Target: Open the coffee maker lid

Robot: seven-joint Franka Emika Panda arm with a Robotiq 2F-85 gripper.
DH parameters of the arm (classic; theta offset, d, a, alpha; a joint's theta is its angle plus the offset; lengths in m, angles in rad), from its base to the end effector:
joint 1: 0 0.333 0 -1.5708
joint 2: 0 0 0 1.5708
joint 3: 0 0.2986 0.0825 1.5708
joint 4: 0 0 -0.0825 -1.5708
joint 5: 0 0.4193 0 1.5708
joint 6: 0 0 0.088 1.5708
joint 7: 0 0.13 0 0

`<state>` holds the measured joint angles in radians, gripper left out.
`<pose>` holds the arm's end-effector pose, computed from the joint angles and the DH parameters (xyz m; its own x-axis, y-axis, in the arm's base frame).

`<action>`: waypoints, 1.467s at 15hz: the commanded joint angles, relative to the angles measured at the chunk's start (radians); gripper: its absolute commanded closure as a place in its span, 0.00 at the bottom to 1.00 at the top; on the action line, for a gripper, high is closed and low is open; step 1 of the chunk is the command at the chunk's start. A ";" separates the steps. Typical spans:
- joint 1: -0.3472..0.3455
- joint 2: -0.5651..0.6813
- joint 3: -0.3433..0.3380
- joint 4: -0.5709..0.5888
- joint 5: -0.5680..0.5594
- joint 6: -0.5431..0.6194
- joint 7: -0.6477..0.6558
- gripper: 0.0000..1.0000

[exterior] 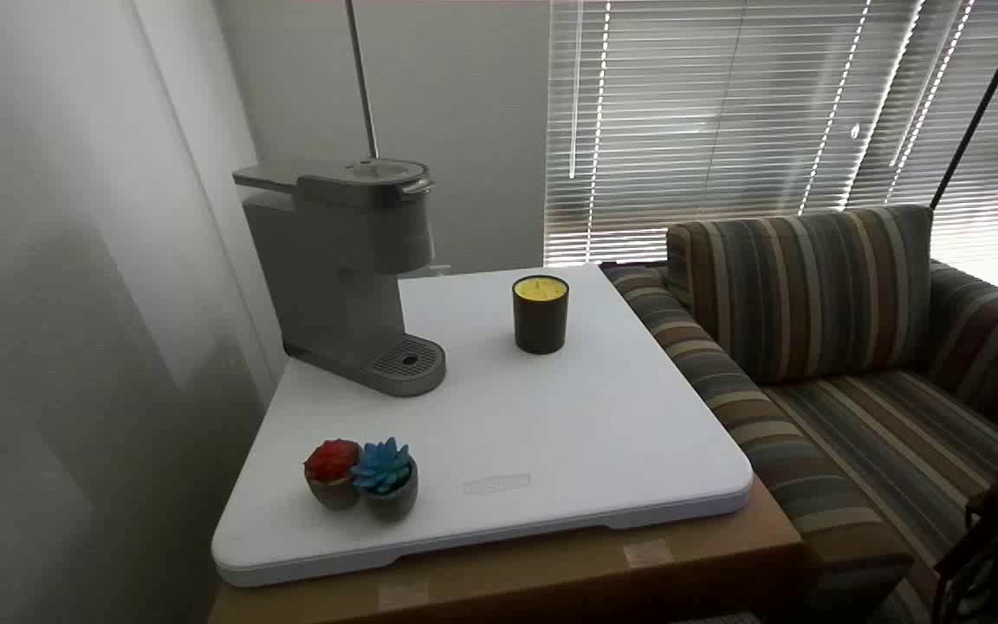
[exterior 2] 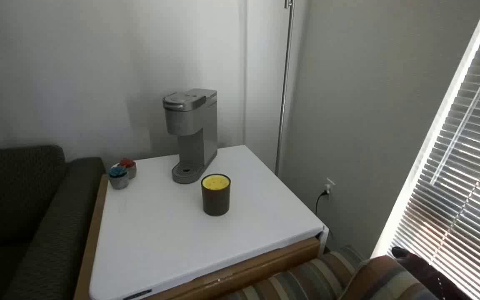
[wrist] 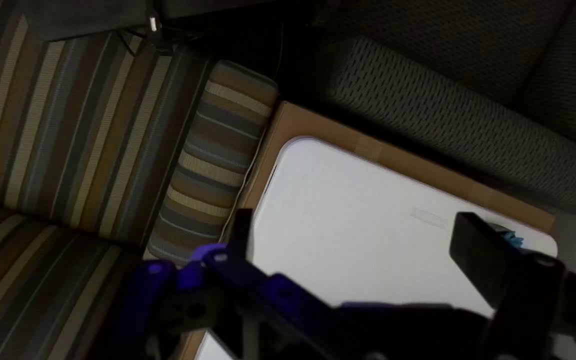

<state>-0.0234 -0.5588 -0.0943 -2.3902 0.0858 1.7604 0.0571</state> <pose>0.4150 -0.0402 0.4656 0.9818 -0.1713 -0.0818 -0.1808 -0.9752 -0.1279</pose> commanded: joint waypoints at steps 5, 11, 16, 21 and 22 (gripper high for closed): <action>-0.003 0.054 0.023 -0.007 0.097 0.134 0.029 0.00; 0.014 0.100 0.044 -0.012 0.218 0.250 0.029 0.00; 0.021 0.139 0.044 -0.014 0.237 0.301 0.020 0.00; 0.052 0.332 0.091 -0.012 0.279 0.646 0.081 0.00; 0.070 0.396 0.097 0.008 0.295 0.690 0.067 0.00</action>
<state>0.0134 -0.3311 -0.0208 -2.4217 0.3323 2.3133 0.1329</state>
